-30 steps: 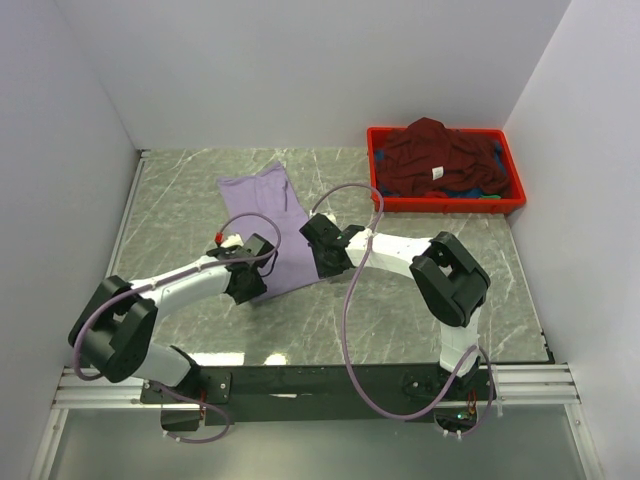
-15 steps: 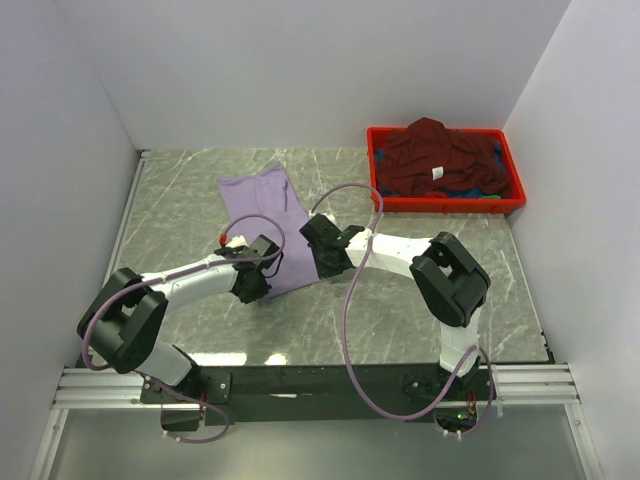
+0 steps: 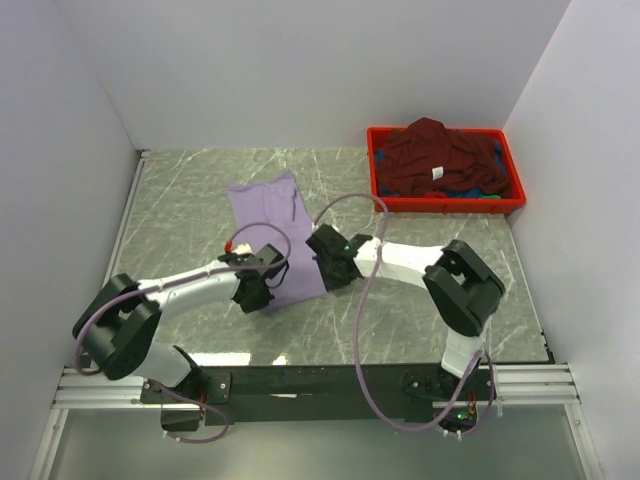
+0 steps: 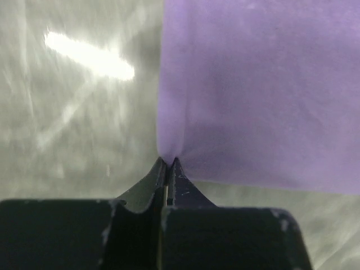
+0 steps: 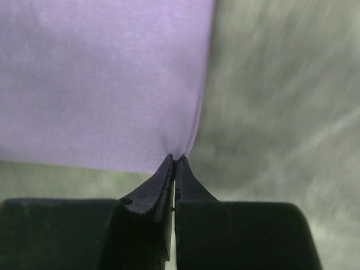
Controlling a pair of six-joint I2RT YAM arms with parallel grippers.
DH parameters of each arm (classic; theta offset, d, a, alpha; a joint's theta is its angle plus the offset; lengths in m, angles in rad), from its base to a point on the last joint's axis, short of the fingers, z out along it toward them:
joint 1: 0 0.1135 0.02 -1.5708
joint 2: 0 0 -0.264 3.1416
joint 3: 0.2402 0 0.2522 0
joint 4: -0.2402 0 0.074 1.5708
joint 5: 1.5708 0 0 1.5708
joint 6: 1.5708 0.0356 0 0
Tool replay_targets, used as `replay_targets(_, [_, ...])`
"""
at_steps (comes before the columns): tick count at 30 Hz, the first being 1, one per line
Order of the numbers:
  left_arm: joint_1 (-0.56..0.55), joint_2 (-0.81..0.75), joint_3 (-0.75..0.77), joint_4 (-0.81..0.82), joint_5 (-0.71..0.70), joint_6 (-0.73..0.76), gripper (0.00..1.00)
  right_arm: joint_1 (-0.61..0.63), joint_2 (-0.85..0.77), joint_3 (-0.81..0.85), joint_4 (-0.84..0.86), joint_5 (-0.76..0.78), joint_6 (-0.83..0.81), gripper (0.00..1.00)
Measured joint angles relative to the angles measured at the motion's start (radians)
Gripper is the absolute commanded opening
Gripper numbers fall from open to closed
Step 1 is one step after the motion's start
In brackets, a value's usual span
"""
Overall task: Fold and stack the t-shirts
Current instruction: Fold the tshirt
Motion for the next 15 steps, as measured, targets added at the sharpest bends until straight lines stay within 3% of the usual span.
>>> replay_targets(4, [-0.138, -0.102, -0.035, -0.105, 0.06, -0.053, 0.01, 0.066, -0.119, -0.122, -0.079, -0.049, 0.001, 0.0])
replay_targets(11, [-0.573, -0.303, -0.072, -0.298, 0.222, -0.311, 0.01, 0.257, -0.396, -0.306, -0.288, -0.19, 0.055, 0.0])
replay_targets(15, [-0.641, -0.316, -0.01, -0.383, 0.269, -0.38, 0.01, 0.272, -0.5, -0.281, -0.405, -0.222, 0.065, 0.0])
